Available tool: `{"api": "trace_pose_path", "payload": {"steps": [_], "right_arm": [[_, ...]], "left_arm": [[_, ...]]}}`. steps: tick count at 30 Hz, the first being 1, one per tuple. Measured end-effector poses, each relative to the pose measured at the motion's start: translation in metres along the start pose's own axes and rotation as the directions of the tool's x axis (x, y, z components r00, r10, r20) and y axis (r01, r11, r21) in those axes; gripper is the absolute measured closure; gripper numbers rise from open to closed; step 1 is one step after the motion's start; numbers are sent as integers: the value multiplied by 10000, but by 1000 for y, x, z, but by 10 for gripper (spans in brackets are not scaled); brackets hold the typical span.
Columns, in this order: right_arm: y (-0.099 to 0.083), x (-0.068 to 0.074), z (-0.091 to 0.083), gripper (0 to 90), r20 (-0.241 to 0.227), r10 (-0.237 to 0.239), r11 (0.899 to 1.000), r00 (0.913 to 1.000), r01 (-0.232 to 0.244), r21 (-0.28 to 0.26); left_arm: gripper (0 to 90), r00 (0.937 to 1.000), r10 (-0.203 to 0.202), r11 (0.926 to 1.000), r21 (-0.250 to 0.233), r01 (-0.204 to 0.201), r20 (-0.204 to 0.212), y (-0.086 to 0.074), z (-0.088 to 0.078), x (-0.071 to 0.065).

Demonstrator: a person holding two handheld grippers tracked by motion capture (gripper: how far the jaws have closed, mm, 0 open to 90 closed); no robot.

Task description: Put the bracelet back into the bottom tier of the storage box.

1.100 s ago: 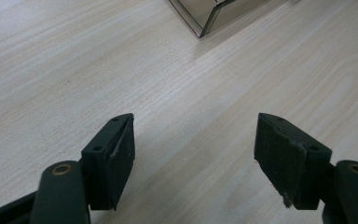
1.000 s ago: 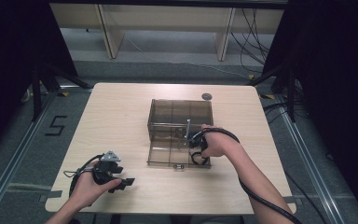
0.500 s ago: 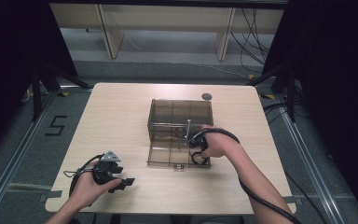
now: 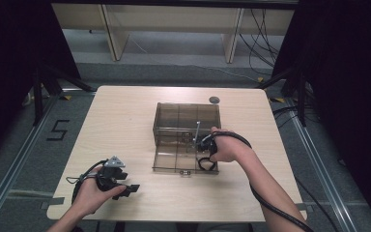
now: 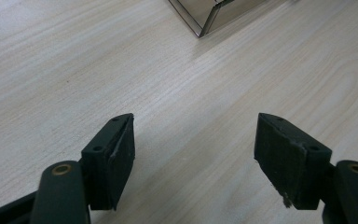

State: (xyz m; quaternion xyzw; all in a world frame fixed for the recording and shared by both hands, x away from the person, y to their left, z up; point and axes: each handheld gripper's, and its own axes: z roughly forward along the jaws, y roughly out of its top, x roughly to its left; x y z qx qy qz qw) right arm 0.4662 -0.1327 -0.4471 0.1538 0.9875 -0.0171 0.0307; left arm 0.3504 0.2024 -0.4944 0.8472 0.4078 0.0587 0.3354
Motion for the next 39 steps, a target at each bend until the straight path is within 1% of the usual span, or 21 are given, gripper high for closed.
{"api": "trace_pose_path", "payload": {"steps": [3, 4, 5, 6, 7, 10, 11, 12, 13, 16, 20, 22, 23, 24, 27, 30, 32, 33, 34, 35, 39], "right_arm": [[-3, 1, -5, 872, 39, 20, 10000, 10000, -20, -59], [-4, 0, -5, 867, 46, -295, 9991, 9996, 296, -292], [-6, 3, -8, 862, 78, 76, 9998, 9999, -74, -191], [-6, 0, -8, 856, 141, -474, 9980, 9988, 479, -403], [-8, 4, -11, 850, 149, 73, 9995, 9999, -68, -318], [-14, 6, -16, 834, 402, 8, 9992, 9992, 8, -392], [-16, 7, -17, 824, 397, 94, 9991, 9992, -77, -426], [-19, 9, -19, 812, 343, 370, 9983, 9987, -354, -467], [-22, 9, -20, 806, 384, 231, 9981, 9990, -209, -576], [-32, 11, -24, 793, 321, 466, 9958, 9984, -439, -802], [-46, 15, -27, 763, 302, 728, 9911, 9969, -689, -1140], [-54, 19, -28, 738, 138, 966, 9846, 9952, -935, -1480], [-58, 23, -29, 732, 14, 1296, 9797, 9916, -1278, -1545], [-63, 24, -29, 727, -124, 1324, 9746, 9911, -1325, -1805], [-76, 27, -29, 702, -14, 1329, 9691, 9911, -1302, -2096], [-89, 33, -27, 679, 121, 1732, 9563, 9848, -1653, -2411], [-97, 35, -23, 671, 121, 1716, 9523, 9851, -1628, -2581], [-102, 37, -21, 663, 122, 1914, 9471, 9814, -1814, -2649], [-107, 39, -19, 655, 25, 1949, 9455, 9808, -1872, -2664], [-111, 40, -17, 652, 72, 2055, 9438, 9786, -1962, -2659], [-131, 45, -8, 633, 46, 2329, 9297, 9725, -2213, -2944]], "left_arm": [[289, 10000, 58, 9999, 82, -58, -4, 0, 0, 1], [289, 10000, 70, 9999, 84, -70, -17, 0, 0, 1], [289, 10000, 63, 9999, 83, -63, 7, 0, 0, 1], [289, 10000, 33, 10000, 47, -33, -10, 0, 0, 0], [289, 10000, -21, 10000, 19, 21, 49, 0, 0, 0], [289, 10000, 8, 10000, 33, -8, 73, 0, 0, 0], [289, 10000, 4, 10000, 31, -4, 69, -1, 0, 1], [289, 10000, -3, 10000, 29, 2, 69, -1, 0, 1], [289, 10000, 5, 10000, 28, -5, 77, -1, 0, 1], [289, 9999, -82, 10000, -4, 82, 77, -1, 0, 0], [289, 10000, -9, 10000, 61, 9, 49, -1, 0, 1], [289, 10000, -20, 9999, 102, 19, 50, -1, -1, 1], [289, 10000, -23, 10000, 92, 23, 39, -1, 0, 1], [289, 10000, -34, 10000, 81, 34, 18, -1, 0, 1], [289, 10000, -31, 9999, 155, 31, -17, -1, 0, 1], [289, 10000, -38, 9999, 104, 38, 3, -1, 0, 1], [289, 10000, -32, 9999, 126, 32, -14, -1, 0, 2], [289, 10000, -65, 9999, 136, 65, -32, -1, 0, 2], [289, 10000, -65, 9999, 133, 66, -22, -1, 1, 2], [289, 10000, -70, 9999, 137, 70, -29, -1, 1, 2], [289, 10000, -83, 9999, 131, 83, -42, -1, 1, 2]]}}
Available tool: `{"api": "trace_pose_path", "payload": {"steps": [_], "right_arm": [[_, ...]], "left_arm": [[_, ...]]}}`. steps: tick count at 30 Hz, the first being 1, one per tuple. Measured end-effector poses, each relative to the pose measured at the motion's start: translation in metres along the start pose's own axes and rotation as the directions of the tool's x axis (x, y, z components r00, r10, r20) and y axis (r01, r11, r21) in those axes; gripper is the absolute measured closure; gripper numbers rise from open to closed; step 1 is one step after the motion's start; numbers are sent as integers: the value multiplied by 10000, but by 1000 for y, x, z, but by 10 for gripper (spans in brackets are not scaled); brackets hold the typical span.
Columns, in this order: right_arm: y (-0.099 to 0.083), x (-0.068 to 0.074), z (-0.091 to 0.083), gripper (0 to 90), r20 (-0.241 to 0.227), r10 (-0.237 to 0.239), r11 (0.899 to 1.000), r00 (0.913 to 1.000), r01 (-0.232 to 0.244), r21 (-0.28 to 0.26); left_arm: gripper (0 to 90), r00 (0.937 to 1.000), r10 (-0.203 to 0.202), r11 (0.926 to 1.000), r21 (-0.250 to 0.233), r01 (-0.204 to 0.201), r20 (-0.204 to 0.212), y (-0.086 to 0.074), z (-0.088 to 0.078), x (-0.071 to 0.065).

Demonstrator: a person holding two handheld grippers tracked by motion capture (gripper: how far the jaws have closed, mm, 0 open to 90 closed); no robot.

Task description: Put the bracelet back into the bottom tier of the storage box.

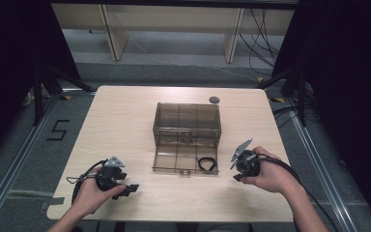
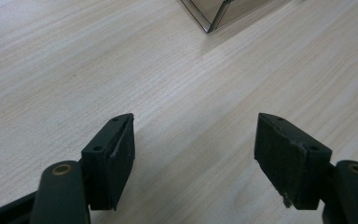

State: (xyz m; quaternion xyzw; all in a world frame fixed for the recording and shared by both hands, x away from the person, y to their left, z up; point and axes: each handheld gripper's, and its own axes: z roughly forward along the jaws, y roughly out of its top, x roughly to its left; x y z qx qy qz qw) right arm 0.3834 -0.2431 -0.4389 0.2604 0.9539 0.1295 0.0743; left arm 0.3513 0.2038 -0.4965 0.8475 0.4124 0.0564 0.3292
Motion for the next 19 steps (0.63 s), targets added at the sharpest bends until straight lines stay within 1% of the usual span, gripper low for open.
{"api": "trace_pose_path", "payload": {"steps": [2, 4, 5, 6, 8, 9, 10, 11, 12, 13, 14, 15, 17, 18, 19], "right_arm": [[-10, 0, 0, 626, 60, 199, 9997, 9998, -198, -128], [-20, -3, 1, 619, 303, 187, 9996, 9994, -180, -228], [-25, -3, 1, 613, 403, 288, 9991, 9988, -276, -312], [-29, -5, 2, 609, 363, 357, 9983, 9987, -340, -481], [-36, -7, 4, 597, 386, 550, 9968, 9977, -526, -600], [-39, -7, 6, 595, 312, 595, 9966, 9977, -577, -585], [-42, -7, 7, 592, 132, 871, 9941, 9961, -861, -659], [-44, -6, 8, 591, 135, 1052, 9924, 9944, -1041, -656], [-46, -8, 9, 588, 163, 883, 9938, 9960, -870, -686], [-47, -7, 10, 583, 117, 1080, 9923, 9941, -1071, -626], [-48, -6, 11, 579, 77, 1337, 9896, 9910, -1331, -537], [-48, -7, 12, 574, 176, 1235, 9909, 9922, -1224, -564], [-49, -8, 13, 567, 219, 1240, 9914, 9920, -1230, -445], [-49, -9, 12, 564, 238, 1178, 9920, 9928, -1165, -492], [-48, -9, 13, 559, 269, 1134, 9920, 9932, -1117, -579]], "left_arm": [[289, 10000, 11, 10000, 23, -11, -5, 0, 0, 0], [289, 10000, 6, 10000, 98, -6, -74, 0, 0, 0], [289, 9999, 27, 10000, 81, -26, -129, 0, 0, 0], [289, 9999, 74, 9999, 75, -73, -137, 1, 0, 0], [289, 9999, 46, 10000, 19, -46, -135, 1, 0, 0], [289, 9999, 71, 10000, -18, -71, -149, 1, 0, 0], [289, 9999, -6, 10000, -35, 5, -139, 1, -1, -1], [289, 9999, 13, 10000, -24, -13, -120, 1, -1, 0], [289, 9999, -52, 10000, 66, 53, -110, 1, -2, -1], [289, 10000, 37, 10000, -31, -37, 17, 1, -1, 0], [289, 10000, 22, 10000, 1, -22, 31, 1, -1, 0], [289, 10000, 39, 10000, -27, -38, 63, 1, -1, 1], [289, 10000, -44, 9999, -97, 44, 63, 2, 0, 0], [289, 10000, -28, 10000, -79, 29, 78, 2, 0, 0], [289, 9999, 156, 9999, 6, -156, -29, 3, 0, 1]]}}
